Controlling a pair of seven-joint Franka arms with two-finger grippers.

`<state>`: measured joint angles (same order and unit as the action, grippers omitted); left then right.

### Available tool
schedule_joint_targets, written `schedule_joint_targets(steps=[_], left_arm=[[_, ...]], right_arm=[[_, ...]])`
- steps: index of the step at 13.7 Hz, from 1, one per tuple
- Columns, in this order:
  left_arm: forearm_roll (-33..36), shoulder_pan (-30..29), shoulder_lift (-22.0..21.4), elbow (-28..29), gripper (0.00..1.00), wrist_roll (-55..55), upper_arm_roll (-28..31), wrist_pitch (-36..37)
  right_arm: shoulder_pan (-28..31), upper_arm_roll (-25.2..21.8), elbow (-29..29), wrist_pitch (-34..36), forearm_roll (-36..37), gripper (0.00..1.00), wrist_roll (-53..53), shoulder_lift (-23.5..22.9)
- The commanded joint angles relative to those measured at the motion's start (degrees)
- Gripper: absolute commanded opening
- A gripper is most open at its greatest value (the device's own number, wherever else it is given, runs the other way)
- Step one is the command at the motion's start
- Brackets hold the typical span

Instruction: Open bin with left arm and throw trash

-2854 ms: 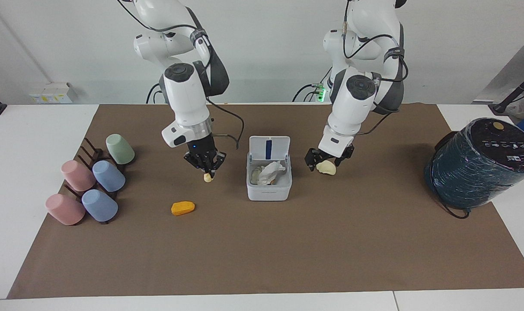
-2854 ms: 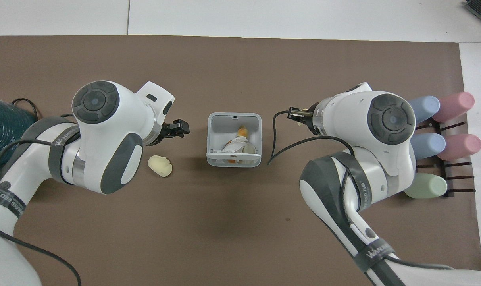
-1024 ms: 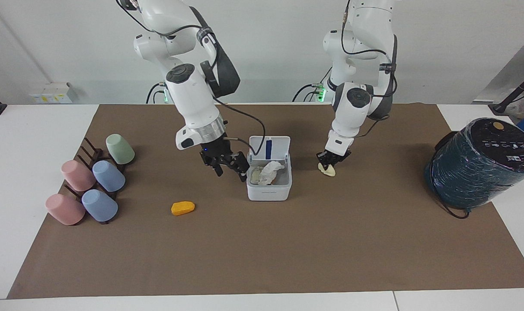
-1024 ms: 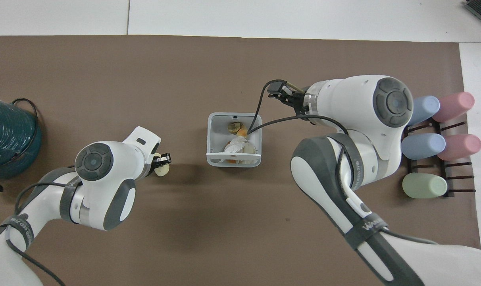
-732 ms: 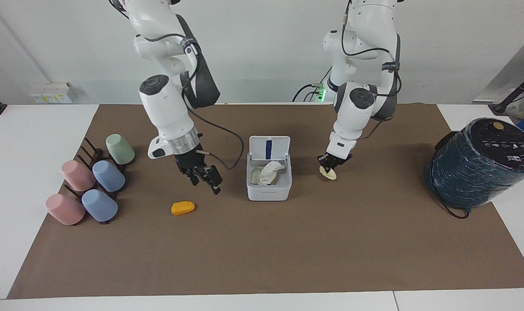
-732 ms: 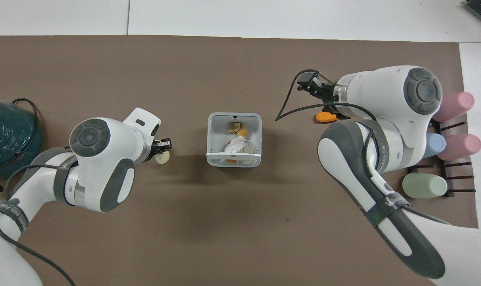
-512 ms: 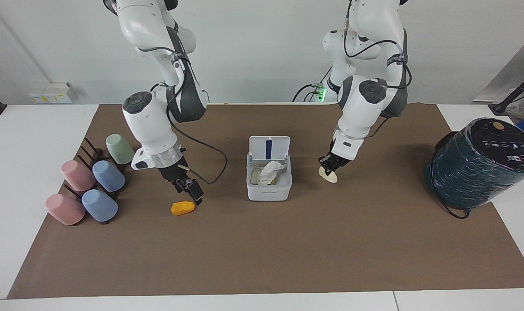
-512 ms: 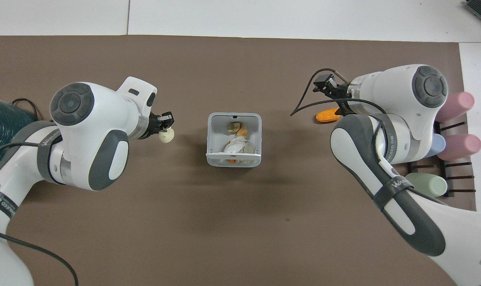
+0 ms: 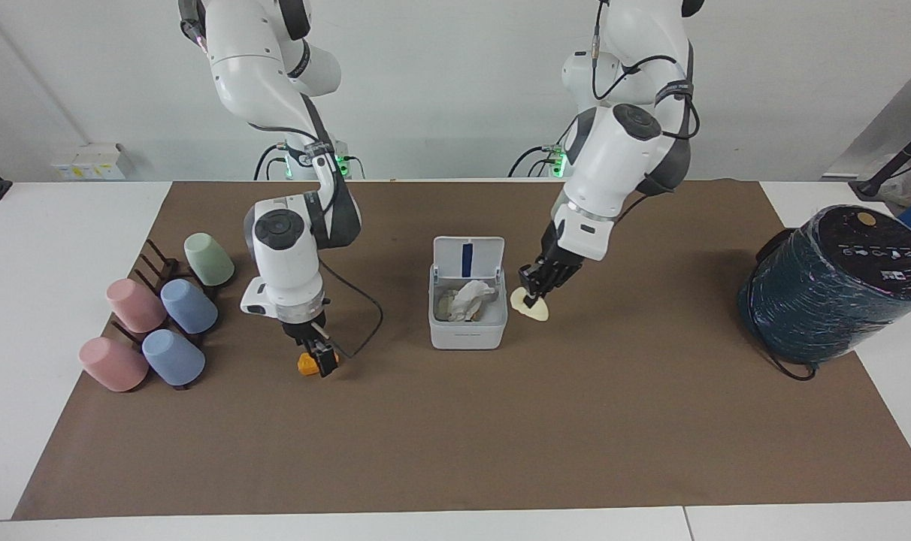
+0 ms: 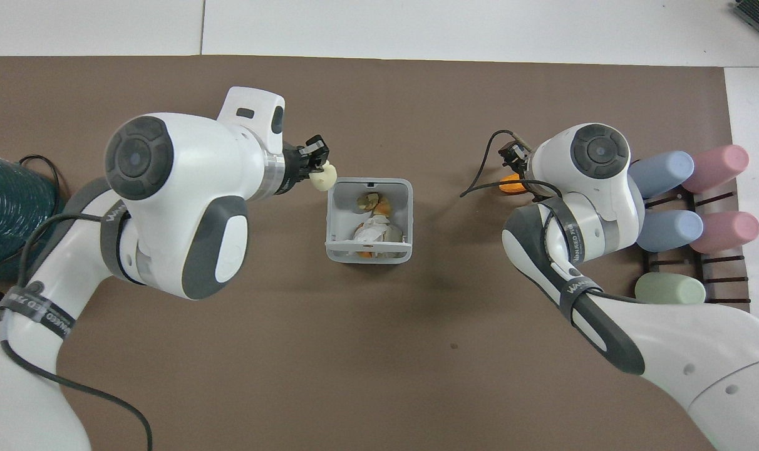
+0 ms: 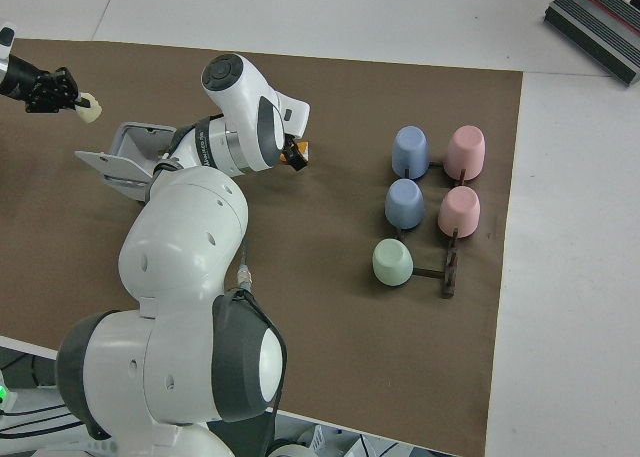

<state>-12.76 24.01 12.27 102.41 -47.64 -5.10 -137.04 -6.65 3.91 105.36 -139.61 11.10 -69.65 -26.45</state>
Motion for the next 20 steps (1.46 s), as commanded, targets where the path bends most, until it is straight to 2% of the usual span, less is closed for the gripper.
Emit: schedule_joint_targets(steps=[1, 2, 3, 5, 6, 8, 10, 12, 14, 17, 19, 20], left_arm=[[-1.0, 4.0, 1.7, -0.6, 0.64, -2.6, 0.7, -3.8], [-1.0, 4.9, 1.6, -0.6, 0.80, -2.6, 0.8, -3.6], [-0.6, 4.9, 1.6, -0.7, 0.98, -2.5, 0.8, -3.6], [-0.1, 4.8, 1.6, -1.0, 1.00, -2.5, 0.9, -2.8], [0.0, 4.2, 1.6, -1.4, 1.00, -2.4, 0.9, -2.2], [2.6, 3.5, 1.5, -3.3, 1.00, -2.0, 1.1, 1.9], [6.1, 0.1, 1.6, -6.5, 1.00, -1.5, 1.1, 10.1], [7.0, -3.5, 1.5, -9.1, 1.00, 3.8, 1.1, 17.0], [7.0, -8.1, 1.2, -11.1, 1.00, 12.1, 1.1, 24.0], [7.0, -14.5, 0.7, -15.6, 1.00, 23.9, 1.4, 33.2], [7.1, -18.7, -1.3, -17.0, 1.00, 31.7, 1.5, 38.2], [7.1, -20.8, -3.7, -16.9, 1.00, 36.0, 1.3, 40.4]], right_arm=[[0.5, 0.3, -0.1, -1.7, 1.6, 0.97, -1.6, -0.8], [0.7, 0.3, -0.1, -1.6, 1.6, 0.73, -1.6, -0.9], [0.7, 0.4, -0.1, -1.7, 1.6, 0.54, -1.7, -1.1], [0.2, 0.4, -0.1, -1.4, 1.6, 0.19, -1.7, -0.8], [0.3, 0.4, -0.1, -1.3, 1.6, 0.05, -1.5, 0.0], [0.2, 0.5, -0.2, -0.4, 1.4, 0.02, -1.4, 3.1], [-0.4, 1.1, -0.5, 1.4, 0.9, 0.03, -1.2, 6.0], [-2.2, 2.8, -0.9, 1.4, 0.5, 0.04, -1.6, 8.3], [-4.4, 4.9, -2.7, 1.4, -1.4, 0.07, -3.8, 8.9], [-8.9, 5.1, -4.0, 0.2, -1.6, 0.09, -8.6, 8.6], [-11.8, 5.1, -5.4, 0.7, -1.7, 0.08, -13.5, 8.3], [-12.9, 5.1, -5.4, 1.2, -1.7, 0.08, -15.4, 8.5]])
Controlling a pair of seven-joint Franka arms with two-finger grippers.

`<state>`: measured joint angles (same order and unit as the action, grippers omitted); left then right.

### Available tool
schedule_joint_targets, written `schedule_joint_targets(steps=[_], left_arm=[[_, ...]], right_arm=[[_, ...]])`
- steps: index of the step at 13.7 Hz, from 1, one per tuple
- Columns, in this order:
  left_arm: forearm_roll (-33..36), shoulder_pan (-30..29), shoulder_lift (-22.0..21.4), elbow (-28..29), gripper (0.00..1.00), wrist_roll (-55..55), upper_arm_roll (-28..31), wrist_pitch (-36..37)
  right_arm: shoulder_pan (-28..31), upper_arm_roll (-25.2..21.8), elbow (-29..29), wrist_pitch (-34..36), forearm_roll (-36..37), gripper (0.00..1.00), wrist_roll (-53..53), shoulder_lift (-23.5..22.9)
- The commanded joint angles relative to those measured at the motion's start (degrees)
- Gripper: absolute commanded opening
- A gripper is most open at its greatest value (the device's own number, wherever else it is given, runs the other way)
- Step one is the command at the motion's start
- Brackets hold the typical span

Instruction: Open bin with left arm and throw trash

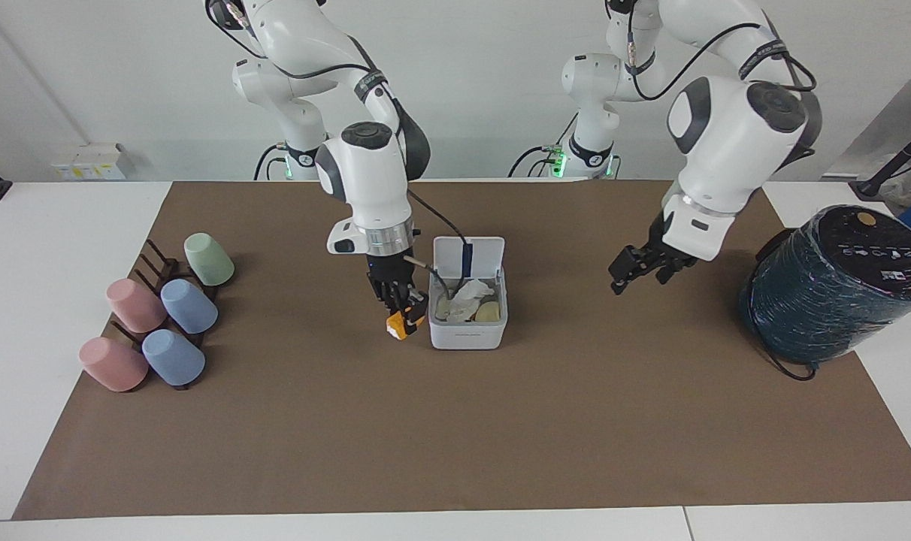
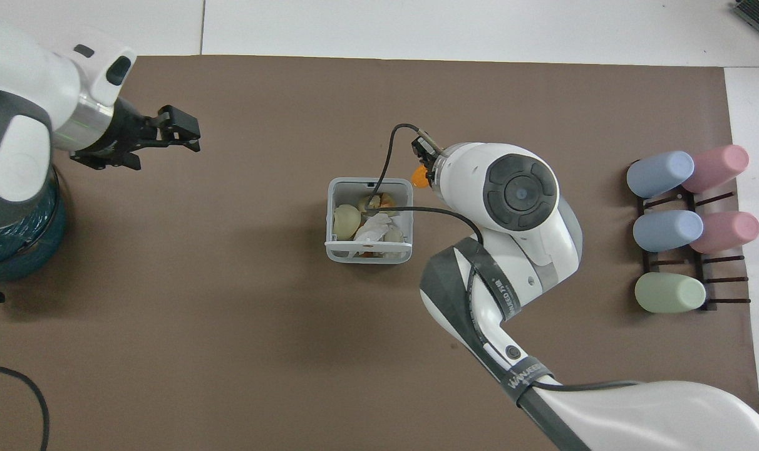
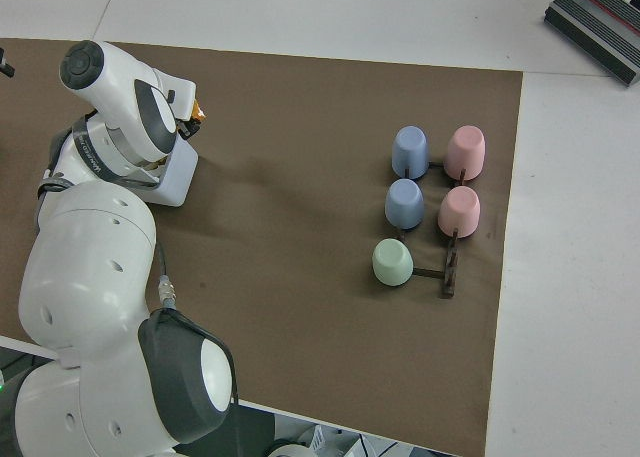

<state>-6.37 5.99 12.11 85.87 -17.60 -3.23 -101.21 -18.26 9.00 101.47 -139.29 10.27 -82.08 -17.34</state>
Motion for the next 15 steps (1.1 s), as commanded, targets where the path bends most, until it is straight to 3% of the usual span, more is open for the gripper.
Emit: schedule_joint_targets(steps=[1, 4, 5, 6, 10, 12, 15], left_arm=[[0.7, -4.5, -5.6, -0.3, 1.00, 9.5, -0.5, 7.2], [5.8, -5.6, -10.8, 0.1, 1.00, 13.9, -0.7, 13.8], [6.3, -5.6, -11.2, 0.2, 1.00, 14.8, -0.7, 15.4], [6.3, -5.6, -11.4, 0.2, 1.00, 15.7, -0.7, 16.2], [8.0, -5.5, -13.9, 5.5, 1.00, 16.4, -0.7, 12.1], [8.2, -5.4, -14.8, 7.8, 1.00, 16.7, -0.7, 9.0], [8.2, -5.7, -14.8, 7.8, 1.00, 17.2, -0.7, 8.7]], right_arm=[[-2.2, 0.1, -1.3, 1.4, -0.9, 0.09, -4.0, -0.3], [-3.5, 0.4, -1.2, 1.5, -4.2, 0.10, -5.2, -0.3], [-3.4, 1.4, -0.9, 1.7, -4.3, 0.17, -5.2, -0.2], [-3.4, 2.0, -0.7, 2.3, -4.4, 0.37, -5.0, 0.0], [-3.4, 3.0, -0.7, 4.0, -5.3, 0.85, -4.8, 0.3], [-3.3, 3.0, -1.0, 4.0, -5.3, 0.94, -4.7, 0.3], [-2.5, 3.0, -1.2, 3.9, -5.1, 1.00, -2.3, 1.0]])
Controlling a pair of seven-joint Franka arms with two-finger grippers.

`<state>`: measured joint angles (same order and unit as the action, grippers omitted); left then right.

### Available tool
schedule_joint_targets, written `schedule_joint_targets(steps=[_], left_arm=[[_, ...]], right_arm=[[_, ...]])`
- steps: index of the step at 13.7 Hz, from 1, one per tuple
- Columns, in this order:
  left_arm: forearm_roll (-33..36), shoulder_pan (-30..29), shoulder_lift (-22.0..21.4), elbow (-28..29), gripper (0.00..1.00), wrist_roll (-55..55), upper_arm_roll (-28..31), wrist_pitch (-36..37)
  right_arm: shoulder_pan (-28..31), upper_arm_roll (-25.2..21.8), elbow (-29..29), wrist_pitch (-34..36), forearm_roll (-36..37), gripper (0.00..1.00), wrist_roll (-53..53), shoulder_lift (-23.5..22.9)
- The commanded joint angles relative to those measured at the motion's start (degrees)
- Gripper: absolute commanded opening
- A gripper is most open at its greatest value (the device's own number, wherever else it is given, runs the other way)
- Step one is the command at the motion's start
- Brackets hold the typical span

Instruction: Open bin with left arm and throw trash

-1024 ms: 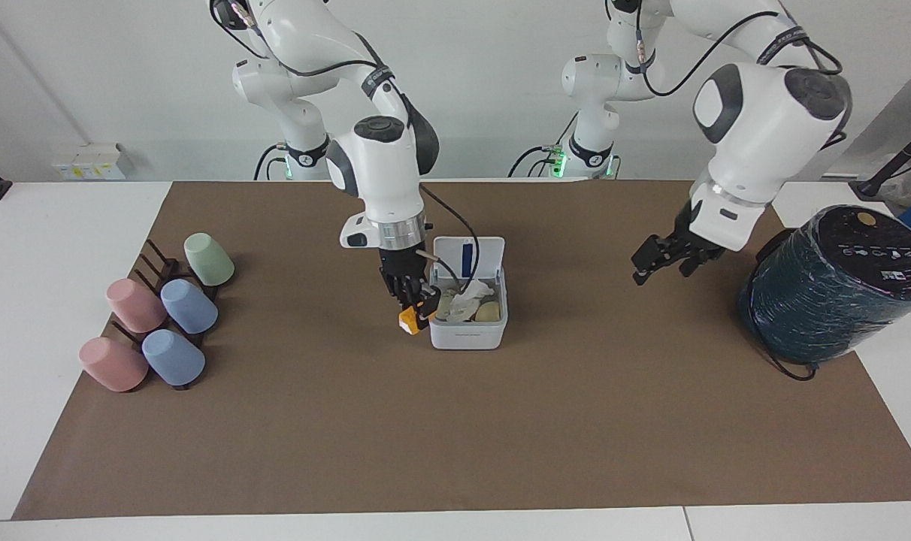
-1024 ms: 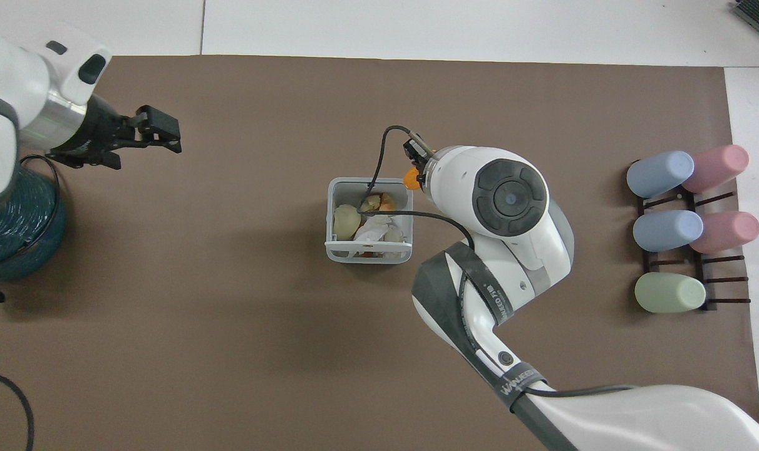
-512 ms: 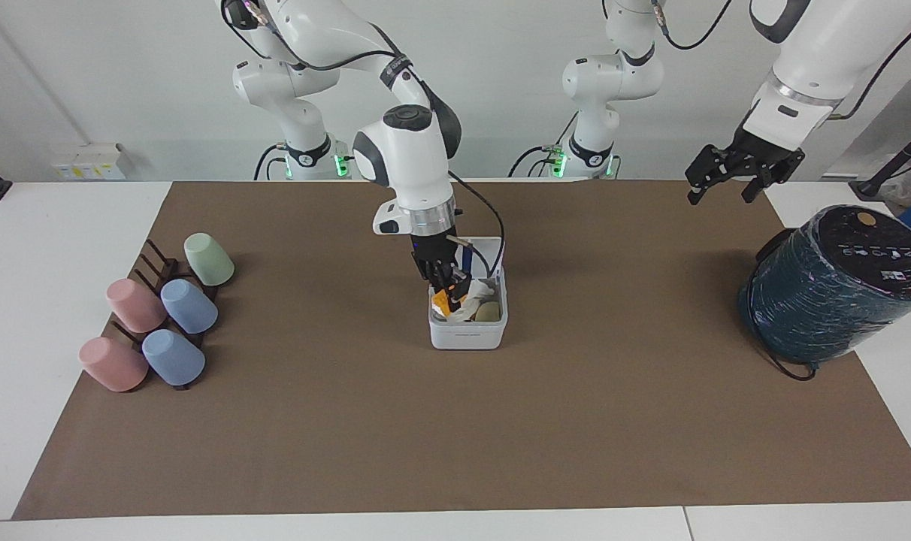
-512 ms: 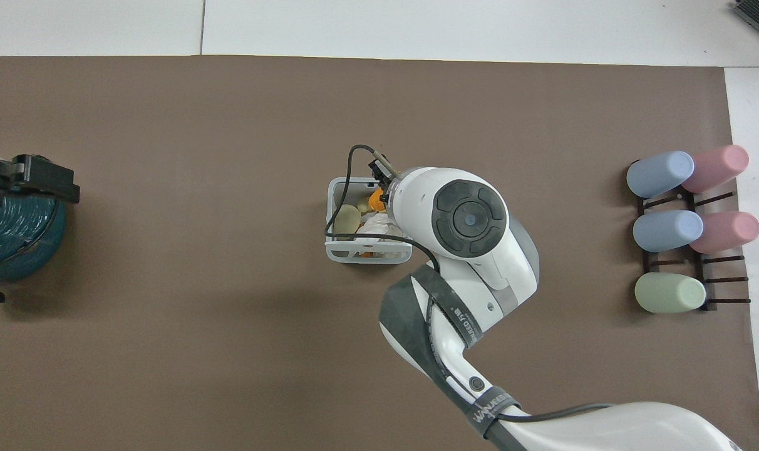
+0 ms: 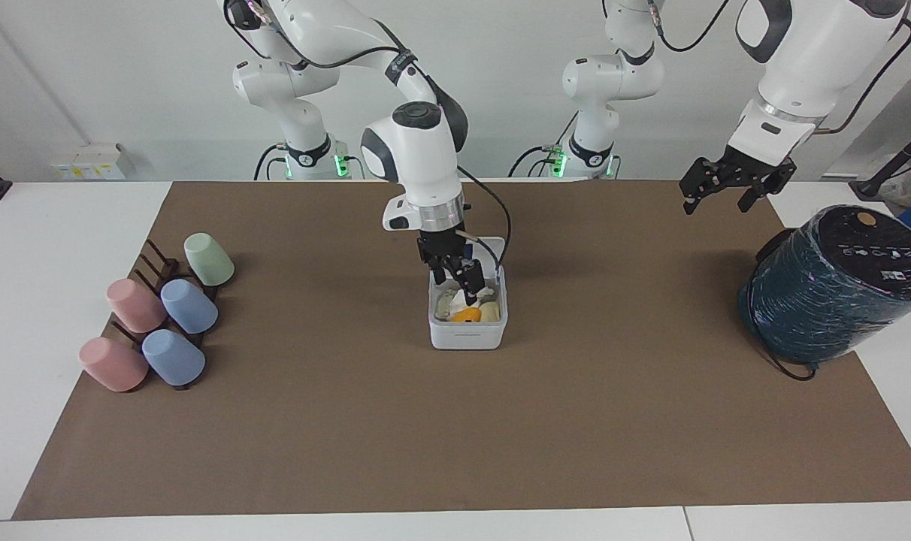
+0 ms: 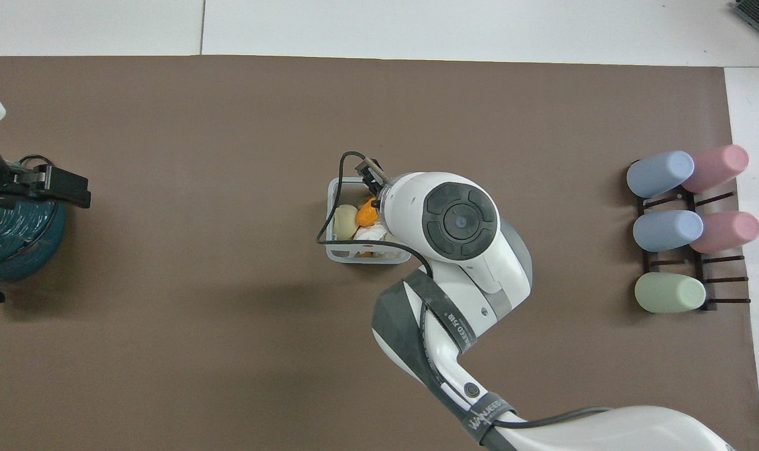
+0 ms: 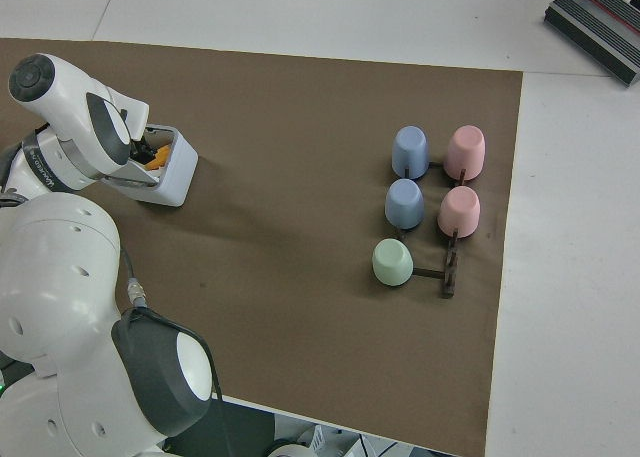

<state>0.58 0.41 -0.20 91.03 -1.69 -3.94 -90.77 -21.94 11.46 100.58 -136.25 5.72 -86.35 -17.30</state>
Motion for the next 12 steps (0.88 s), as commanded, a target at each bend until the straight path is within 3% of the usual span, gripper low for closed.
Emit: schedule_joint_targets(steps=[1, 5, 9, 12], left_arm=[[1.3, -0.1, -2.5, 2.7, 1.00, 1.6, 0.0, -1.7], [1.2, -0.1, -2.5, 2.7, 1.00, 1.6, 0.0, -2.0], [1.2, 0.0, -2.5, 2.8, 1.00, 1.6, -0.1, -2.0], [1.2, 0.1, -2.5, 2.8, 1.00, 1.6, -0.1, -2.0]], right_arm=[[1.7, 0.3, -0.2, 1.1, -0.5, 1.00, 4.0, 1.4], [7.7, 0.4, 0.1, 4.2, -0.5, 1.00, 18.0, 5.2], [13.7, 0.3, 0.2, 19.2, -0.7, 1.00, 38.7, 13.8], [19.1, 0.1, -0.3, 27.3, -2.5, 1.00, 51.7, 17.0]])
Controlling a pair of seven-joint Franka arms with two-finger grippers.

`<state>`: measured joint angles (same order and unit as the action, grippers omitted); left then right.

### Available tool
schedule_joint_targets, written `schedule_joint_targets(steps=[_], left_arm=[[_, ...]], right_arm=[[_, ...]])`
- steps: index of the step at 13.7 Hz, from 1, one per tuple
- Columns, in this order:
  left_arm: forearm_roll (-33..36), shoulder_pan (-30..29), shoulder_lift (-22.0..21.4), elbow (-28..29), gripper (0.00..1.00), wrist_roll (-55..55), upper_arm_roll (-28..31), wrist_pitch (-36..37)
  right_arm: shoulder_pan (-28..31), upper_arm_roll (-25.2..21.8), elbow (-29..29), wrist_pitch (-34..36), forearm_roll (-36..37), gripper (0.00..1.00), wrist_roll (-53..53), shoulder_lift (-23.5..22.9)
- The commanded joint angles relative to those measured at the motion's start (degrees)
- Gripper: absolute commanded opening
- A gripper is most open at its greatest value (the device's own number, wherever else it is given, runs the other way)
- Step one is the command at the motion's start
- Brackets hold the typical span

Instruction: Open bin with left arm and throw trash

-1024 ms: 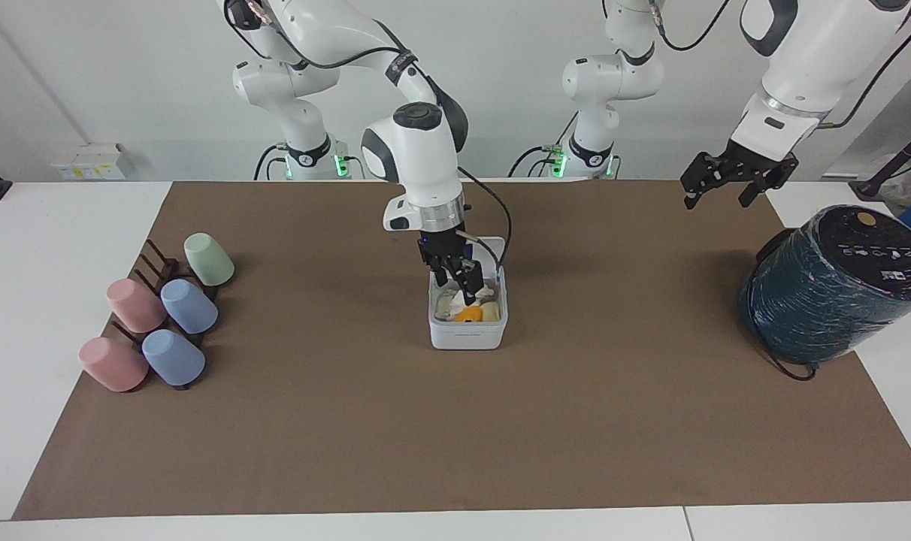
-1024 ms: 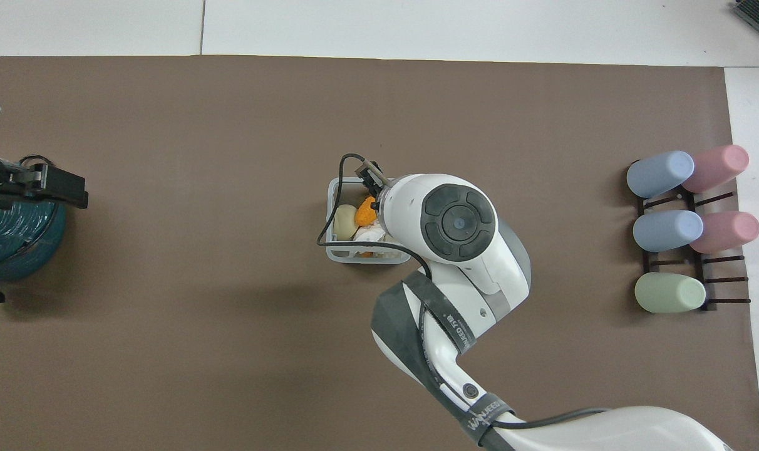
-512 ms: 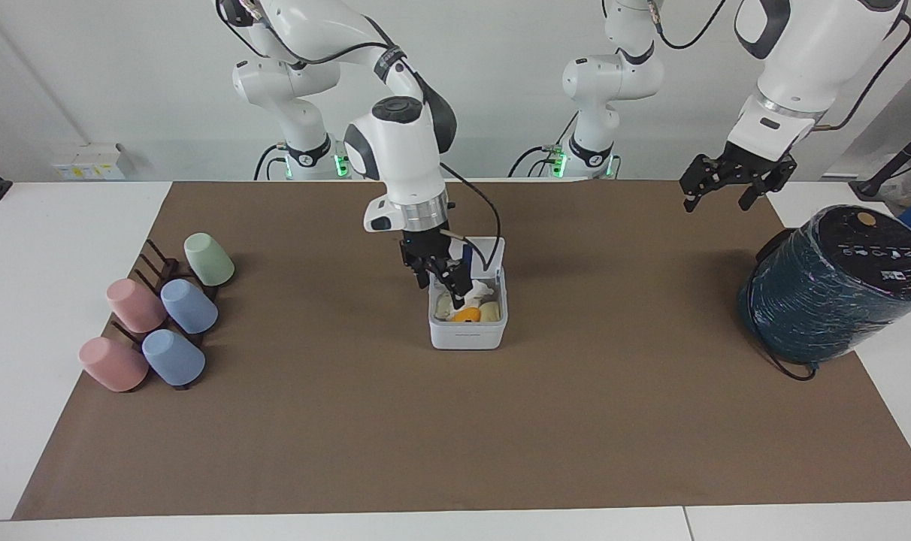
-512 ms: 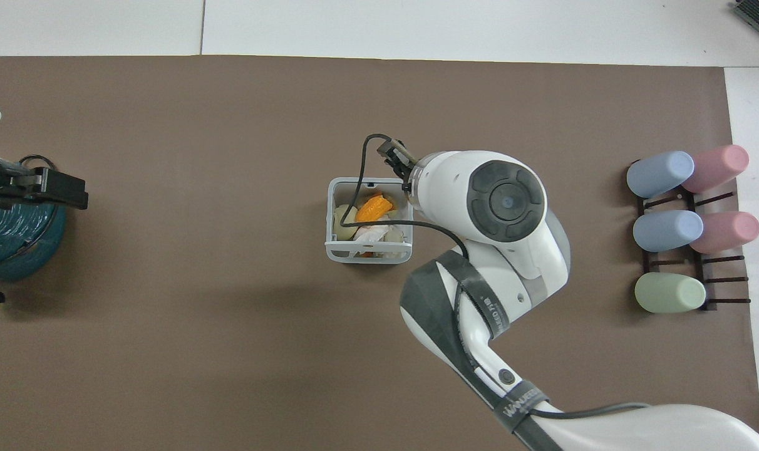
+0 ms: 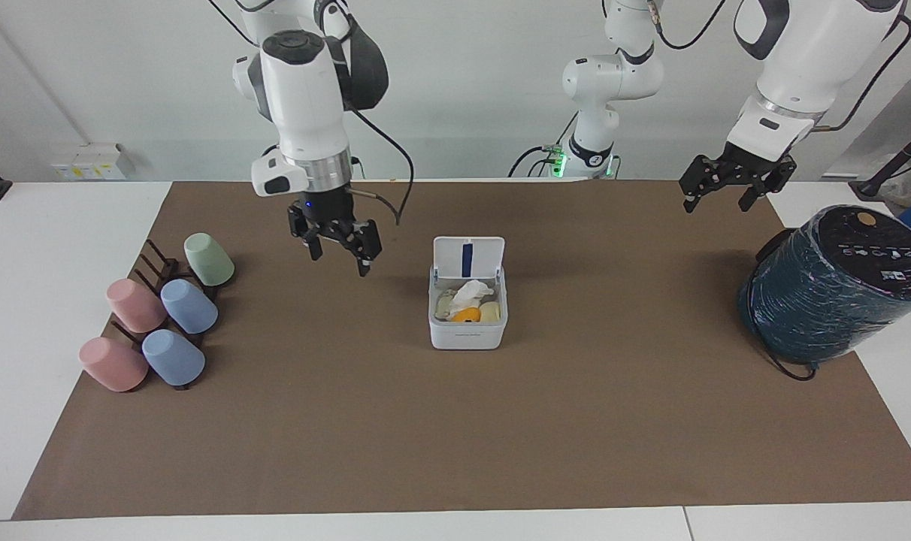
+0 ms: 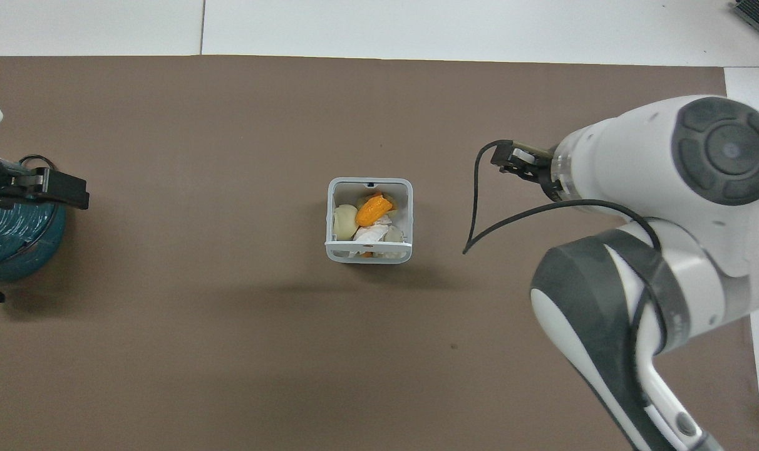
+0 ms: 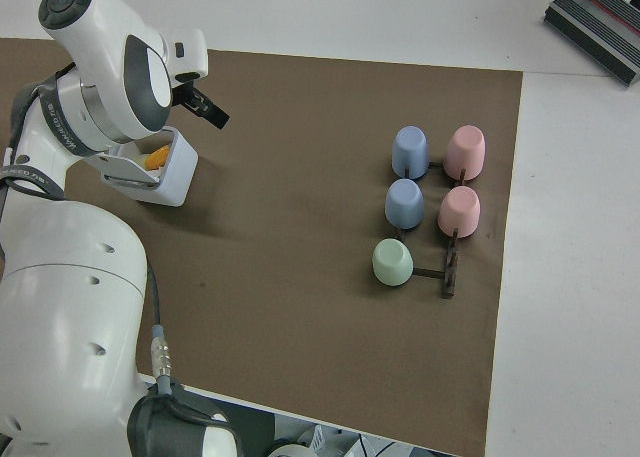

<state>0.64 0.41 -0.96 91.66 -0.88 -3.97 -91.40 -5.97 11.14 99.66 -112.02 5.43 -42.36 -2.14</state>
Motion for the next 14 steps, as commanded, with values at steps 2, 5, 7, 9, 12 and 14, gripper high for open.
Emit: schedule_joint_targets(steps=[2, 5, 7, 9, 12, 14], left_arm=[[1.1, 0.1, -1.8, 2.2, 1.00, 0.8, -0.1, -1.4], [1.1, 0.0, -1.8, 2.2, 1.00, 0.8, -0.1, -1.6], [1.1, 0.0, -1.8, 2.2, 1.00, 0.8, -0.1, -1.8], [1.1, -0.1, -1.8, 2.2, 1.00, 0.8, -0.1, -1.8], [1.1, 0.0, -1.8, 2.2, 1.00, 0.8, -0.1, -1.9], [1.1, 0.0, -1.8, 2.2, 1.00, 0.8, -0.1, -1.9]], right_arm=[[4.4, -1.7, -1.5, 7.7, -8.2, 1.00, 14.4, 1.9], [3.9, -6.6, -9.2, 16.4, -8.9, 1.00, 25.3, 0.6], [4.0, -8.5, -12.9, 20.4, -7.6, 1.00, 29.8, -0.7], [4.4, -8.2, -13.4, 22.7, -3.8, 1.00, 30.1, -0.4], [5.5, -7.7, -13.2, 26.2, -3.3, 1.00, 30.1, 0.3], [6.8, -7.1, -12.3, 26.3, -3.3, 1.00, 30.0, 0.6]])
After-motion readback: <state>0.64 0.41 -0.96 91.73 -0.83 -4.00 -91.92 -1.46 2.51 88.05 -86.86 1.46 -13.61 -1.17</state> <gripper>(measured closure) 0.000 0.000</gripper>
